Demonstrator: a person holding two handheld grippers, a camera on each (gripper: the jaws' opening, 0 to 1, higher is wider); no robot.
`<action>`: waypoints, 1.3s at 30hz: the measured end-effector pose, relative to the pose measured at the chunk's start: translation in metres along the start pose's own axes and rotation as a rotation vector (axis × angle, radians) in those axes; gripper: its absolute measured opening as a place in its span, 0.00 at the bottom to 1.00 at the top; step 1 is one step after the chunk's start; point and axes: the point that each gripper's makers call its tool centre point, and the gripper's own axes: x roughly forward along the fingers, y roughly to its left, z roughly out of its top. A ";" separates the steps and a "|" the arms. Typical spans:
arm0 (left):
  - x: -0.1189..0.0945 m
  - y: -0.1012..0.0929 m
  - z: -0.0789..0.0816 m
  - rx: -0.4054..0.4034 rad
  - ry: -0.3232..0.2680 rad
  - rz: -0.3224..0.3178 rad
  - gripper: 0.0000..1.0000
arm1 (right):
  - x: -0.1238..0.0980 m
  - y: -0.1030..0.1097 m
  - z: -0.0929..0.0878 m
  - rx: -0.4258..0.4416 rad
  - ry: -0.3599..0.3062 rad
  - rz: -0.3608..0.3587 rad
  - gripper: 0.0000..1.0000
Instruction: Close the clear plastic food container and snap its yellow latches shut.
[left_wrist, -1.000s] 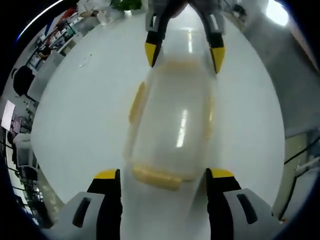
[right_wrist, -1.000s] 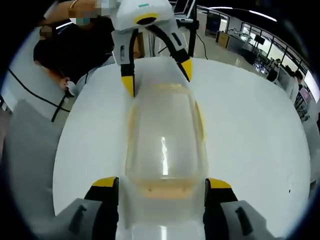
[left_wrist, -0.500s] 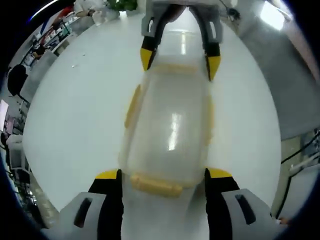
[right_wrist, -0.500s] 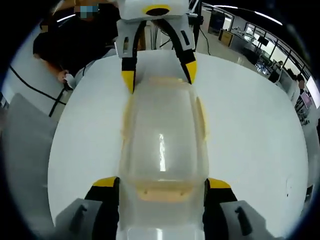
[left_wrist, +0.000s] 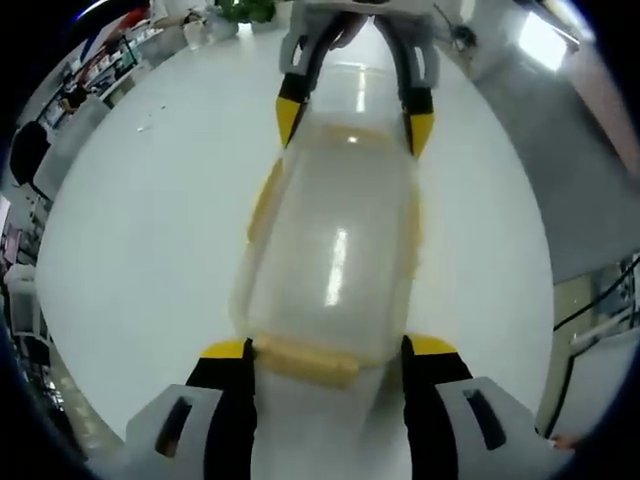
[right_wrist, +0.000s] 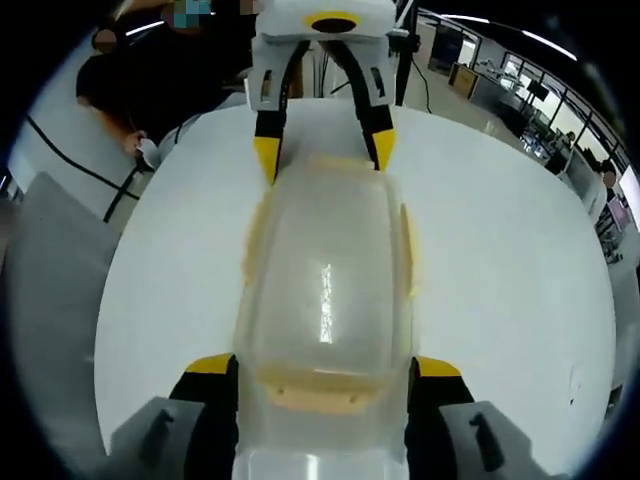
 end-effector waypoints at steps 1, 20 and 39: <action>0.000 0.000 -0.001 0.002 0.003 -0.001 0.57 | 0.000 0.000 0.000 0.000 0.002 0.000 0.68; -0.004 -0.006 -0.011 0.145 0.099 -0.053 0.43 | -0.006 0.004 -0.011 -0.097 0.068 0.035 0.56; -0.004 -0.006 -0.012 0.101 0.123 -0.029 0.37 | -0.013 0.000 -0.021 0.038 0.139 -0.021 0.38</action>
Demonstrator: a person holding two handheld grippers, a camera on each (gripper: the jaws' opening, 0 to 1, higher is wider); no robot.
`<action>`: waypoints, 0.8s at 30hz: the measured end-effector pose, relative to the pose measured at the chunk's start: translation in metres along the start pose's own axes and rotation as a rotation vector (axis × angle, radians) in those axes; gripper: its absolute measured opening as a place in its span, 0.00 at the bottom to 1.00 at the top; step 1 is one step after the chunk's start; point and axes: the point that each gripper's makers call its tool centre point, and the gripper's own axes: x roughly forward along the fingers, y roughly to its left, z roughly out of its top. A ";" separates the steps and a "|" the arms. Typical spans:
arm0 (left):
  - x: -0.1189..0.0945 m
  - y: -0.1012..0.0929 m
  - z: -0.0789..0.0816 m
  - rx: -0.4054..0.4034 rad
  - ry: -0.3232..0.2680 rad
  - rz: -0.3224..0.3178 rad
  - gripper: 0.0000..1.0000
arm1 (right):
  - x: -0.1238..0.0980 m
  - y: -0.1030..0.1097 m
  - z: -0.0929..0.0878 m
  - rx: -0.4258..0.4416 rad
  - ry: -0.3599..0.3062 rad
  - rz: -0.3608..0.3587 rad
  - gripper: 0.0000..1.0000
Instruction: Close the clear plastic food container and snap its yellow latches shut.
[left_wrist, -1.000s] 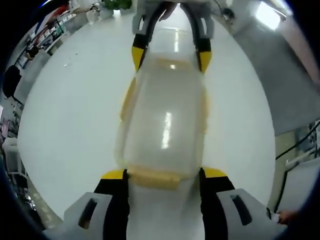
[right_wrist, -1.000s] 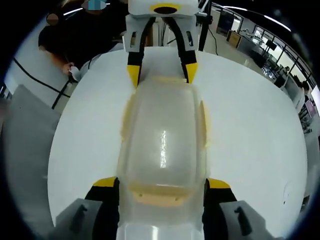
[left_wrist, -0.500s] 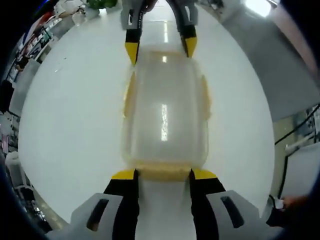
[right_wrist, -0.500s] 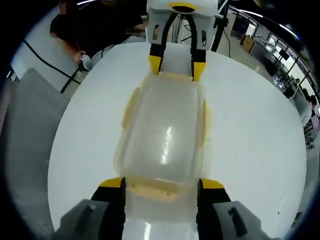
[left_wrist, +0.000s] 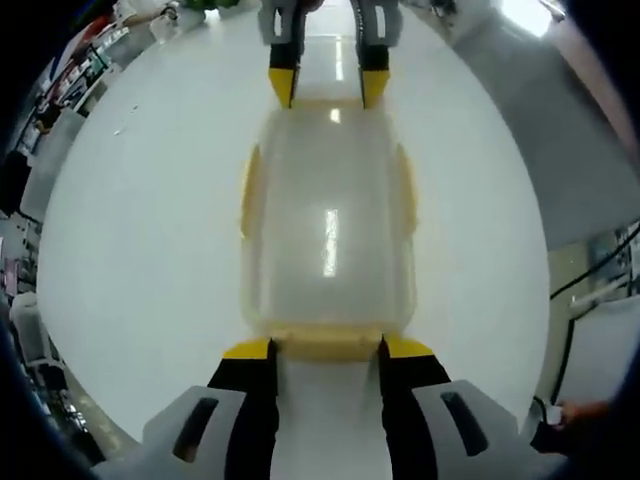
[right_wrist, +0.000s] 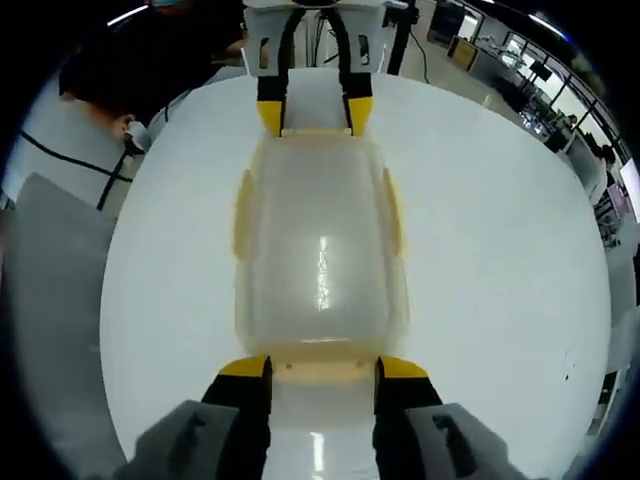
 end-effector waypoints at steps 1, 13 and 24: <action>0.000 0.000 0.000 -0.001 -0.003 0.000 0.37 | 0.000 0.001 0.000 0.006 -0.002 -0.003 0.38; 0.001 0.000 0.003 0.036 0.036 -0.009 0.38 | 0.002 0.003 0.006 -0.060 0.042 0.022 0.39; 0.000 0.000 0.002 0.028 0.014 -0.005 0.37 | 0.002 0.003 0.003 -0.053 0.050 0.023 0.38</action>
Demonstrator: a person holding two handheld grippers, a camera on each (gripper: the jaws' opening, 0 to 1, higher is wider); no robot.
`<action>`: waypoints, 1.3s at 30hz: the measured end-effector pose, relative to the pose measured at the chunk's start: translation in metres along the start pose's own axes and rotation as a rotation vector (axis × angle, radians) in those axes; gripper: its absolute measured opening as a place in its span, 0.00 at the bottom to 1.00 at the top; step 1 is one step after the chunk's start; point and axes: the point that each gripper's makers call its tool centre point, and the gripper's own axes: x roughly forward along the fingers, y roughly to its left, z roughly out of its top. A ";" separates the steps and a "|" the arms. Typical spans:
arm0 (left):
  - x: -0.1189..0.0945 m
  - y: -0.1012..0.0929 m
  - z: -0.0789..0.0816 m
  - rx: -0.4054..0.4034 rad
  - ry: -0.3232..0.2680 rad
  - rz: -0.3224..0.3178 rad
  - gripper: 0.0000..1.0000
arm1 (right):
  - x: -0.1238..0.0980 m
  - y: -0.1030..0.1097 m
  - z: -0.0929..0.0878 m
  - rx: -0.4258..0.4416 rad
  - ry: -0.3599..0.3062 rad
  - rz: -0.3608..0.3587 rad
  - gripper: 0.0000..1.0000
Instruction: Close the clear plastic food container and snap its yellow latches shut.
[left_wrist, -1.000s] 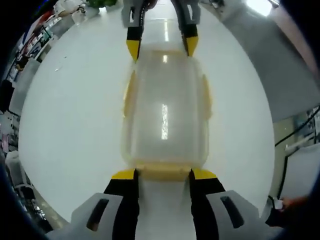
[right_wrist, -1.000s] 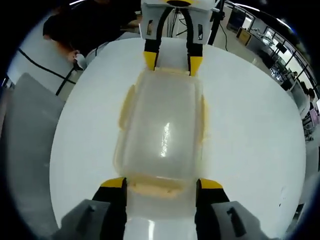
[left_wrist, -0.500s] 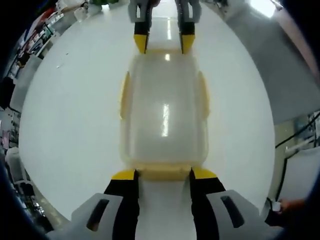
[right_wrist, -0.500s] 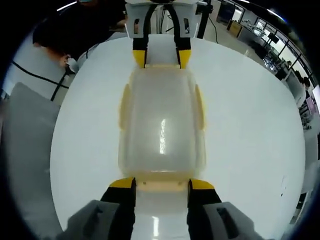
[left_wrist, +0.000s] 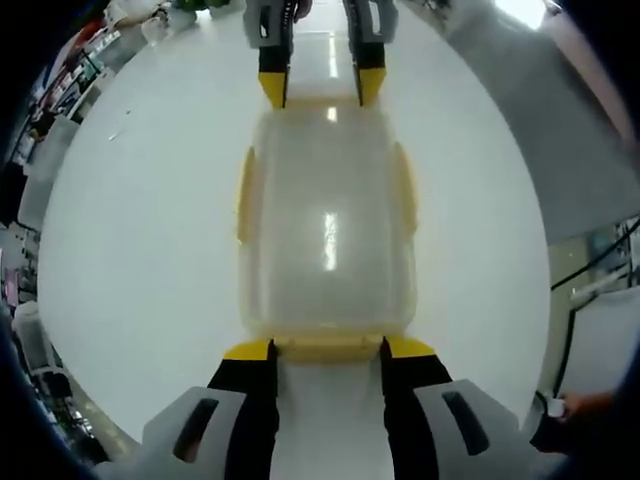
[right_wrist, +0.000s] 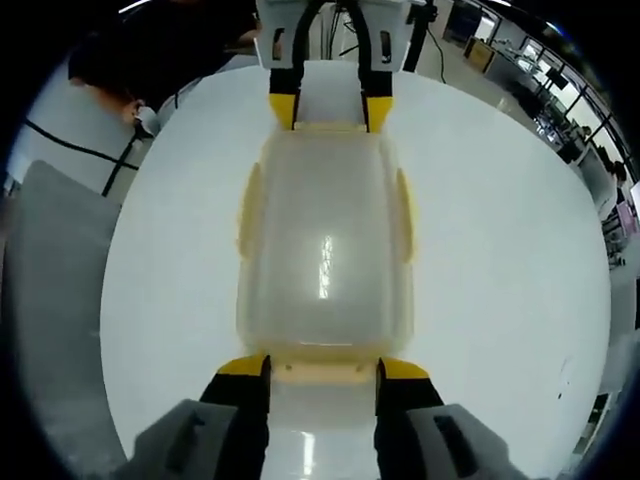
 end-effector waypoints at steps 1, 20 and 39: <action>0.000 0.000 0.000 -0.002 -0.004 0.001 0.37 | 0.000 0.000 0.000 0.004 -0.002 0.000 0.38; 0.000 0.004 0.001 -0.008 -0.047 -0.003 0.36 | 0.001 -0.002 -0.001 0.007 0.004 -0.001 0.37; -0.031 0.004 0.011 0.022 -0.008 0.011 0.36 | -0.039 0.000 0.006 0.017 -0.098 0.027 0.37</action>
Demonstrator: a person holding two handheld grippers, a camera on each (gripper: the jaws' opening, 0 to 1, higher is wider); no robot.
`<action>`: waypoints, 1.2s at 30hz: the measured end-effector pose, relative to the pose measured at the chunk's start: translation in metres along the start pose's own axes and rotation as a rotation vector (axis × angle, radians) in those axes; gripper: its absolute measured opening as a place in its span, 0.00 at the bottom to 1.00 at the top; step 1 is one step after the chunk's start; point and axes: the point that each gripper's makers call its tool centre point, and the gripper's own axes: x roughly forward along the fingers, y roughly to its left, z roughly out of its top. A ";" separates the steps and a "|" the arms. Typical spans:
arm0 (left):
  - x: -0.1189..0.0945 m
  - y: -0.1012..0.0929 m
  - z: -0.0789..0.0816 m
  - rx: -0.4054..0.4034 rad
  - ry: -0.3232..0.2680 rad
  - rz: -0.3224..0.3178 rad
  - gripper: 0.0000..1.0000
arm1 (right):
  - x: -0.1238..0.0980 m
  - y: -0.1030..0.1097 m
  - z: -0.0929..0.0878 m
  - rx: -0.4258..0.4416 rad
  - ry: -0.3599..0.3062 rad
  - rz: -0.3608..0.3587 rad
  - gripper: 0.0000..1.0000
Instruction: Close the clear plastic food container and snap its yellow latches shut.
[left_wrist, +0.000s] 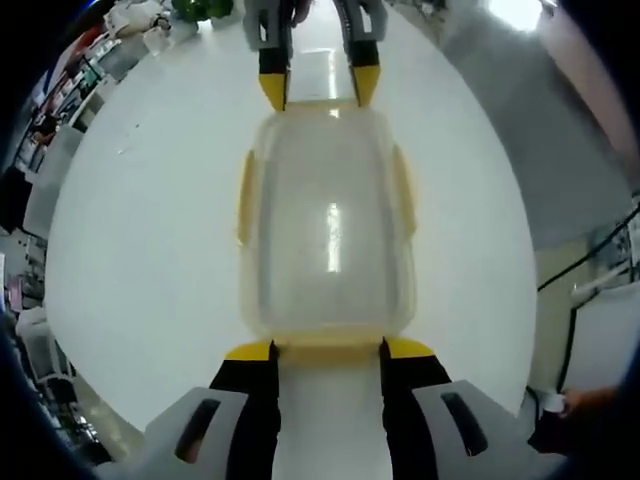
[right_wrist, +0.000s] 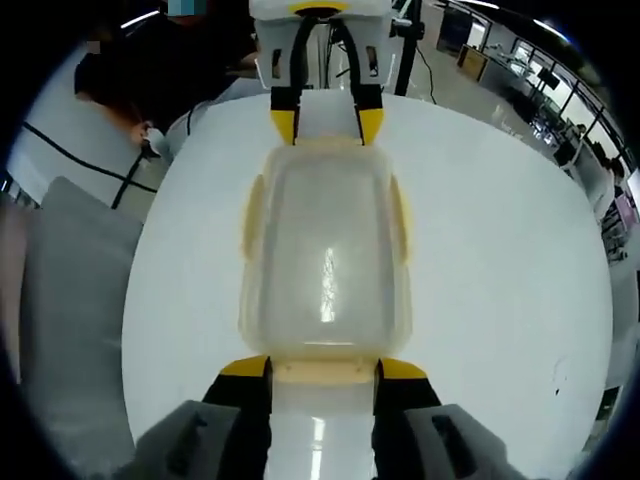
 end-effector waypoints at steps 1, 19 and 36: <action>-0.003 0.001 0.002 -0.010 -0.012 0.001 0.36 | -0.004 0.000 0.000 -0.006 0.000 -0.006 0.37; -0.037 -0.007 0.040 -0.015 -0.031 0.019 0.37 | -0.039 0.008 -0.016 -0.028 0.036 -0.024 0.37; -0.029 -0.009 0.096 -0.010 -0.052 0.023 0.37 | -0.068 0.012 -0.066 -0.015 0.080 -0.002 0.37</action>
